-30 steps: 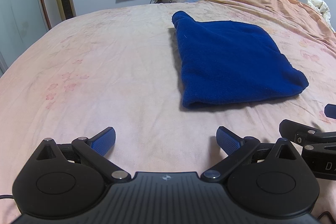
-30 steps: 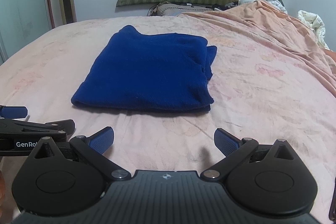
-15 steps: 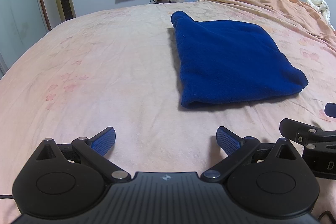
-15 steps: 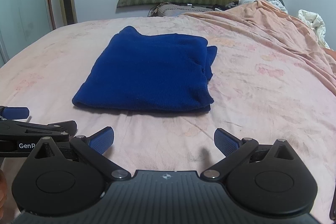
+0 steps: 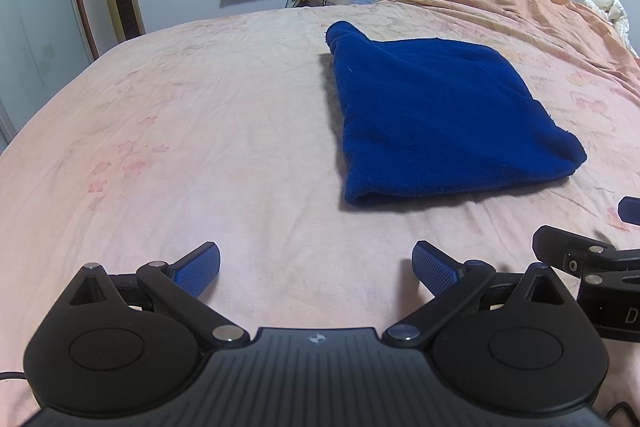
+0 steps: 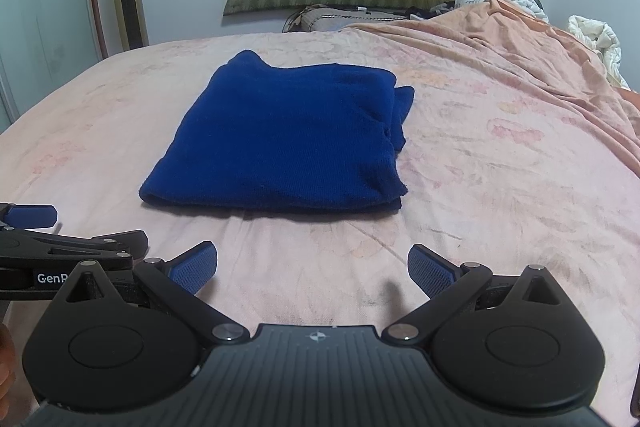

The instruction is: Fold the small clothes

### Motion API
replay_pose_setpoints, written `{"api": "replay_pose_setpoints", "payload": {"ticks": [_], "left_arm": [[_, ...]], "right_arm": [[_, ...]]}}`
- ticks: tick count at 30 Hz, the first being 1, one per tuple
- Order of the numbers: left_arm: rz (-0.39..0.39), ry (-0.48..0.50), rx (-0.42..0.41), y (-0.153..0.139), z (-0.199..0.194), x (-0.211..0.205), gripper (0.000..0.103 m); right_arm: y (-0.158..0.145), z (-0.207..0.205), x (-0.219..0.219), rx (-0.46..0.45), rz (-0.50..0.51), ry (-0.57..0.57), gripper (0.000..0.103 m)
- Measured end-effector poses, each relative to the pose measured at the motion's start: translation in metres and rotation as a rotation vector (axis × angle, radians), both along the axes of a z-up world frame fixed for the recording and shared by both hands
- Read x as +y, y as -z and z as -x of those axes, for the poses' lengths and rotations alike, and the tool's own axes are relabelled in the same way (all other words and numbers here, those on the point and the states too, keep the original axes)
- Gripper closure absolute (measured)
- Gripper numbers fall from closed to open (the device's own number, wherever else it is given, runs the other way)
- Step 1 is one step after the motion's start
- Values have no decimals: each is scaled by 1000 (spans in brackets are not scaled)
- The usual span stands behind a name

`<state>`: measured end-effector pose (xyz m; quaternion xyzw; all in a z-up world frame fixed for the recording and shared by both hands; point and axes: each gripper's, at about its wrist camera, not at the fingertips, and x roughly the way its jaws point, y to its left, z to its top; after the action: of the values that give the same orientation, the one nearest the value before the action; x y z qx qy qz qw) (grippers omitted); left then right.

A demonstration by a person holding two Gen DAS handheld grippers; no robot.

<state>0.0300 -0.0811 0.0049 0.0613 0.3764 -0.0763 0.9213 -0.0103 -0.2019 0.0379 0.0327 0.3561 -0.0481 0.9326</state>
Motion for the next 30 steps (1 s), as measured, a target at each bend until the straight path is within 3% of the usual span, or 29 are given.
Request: {"api": "replay_pose_setpoints", "payload": {"ticks": [30], "left_arm": [[-12, 5, -3, -2, 0, -1, 0]], "right_arm": [[0, 0, 1, 2, 2, -8, 0]]}}
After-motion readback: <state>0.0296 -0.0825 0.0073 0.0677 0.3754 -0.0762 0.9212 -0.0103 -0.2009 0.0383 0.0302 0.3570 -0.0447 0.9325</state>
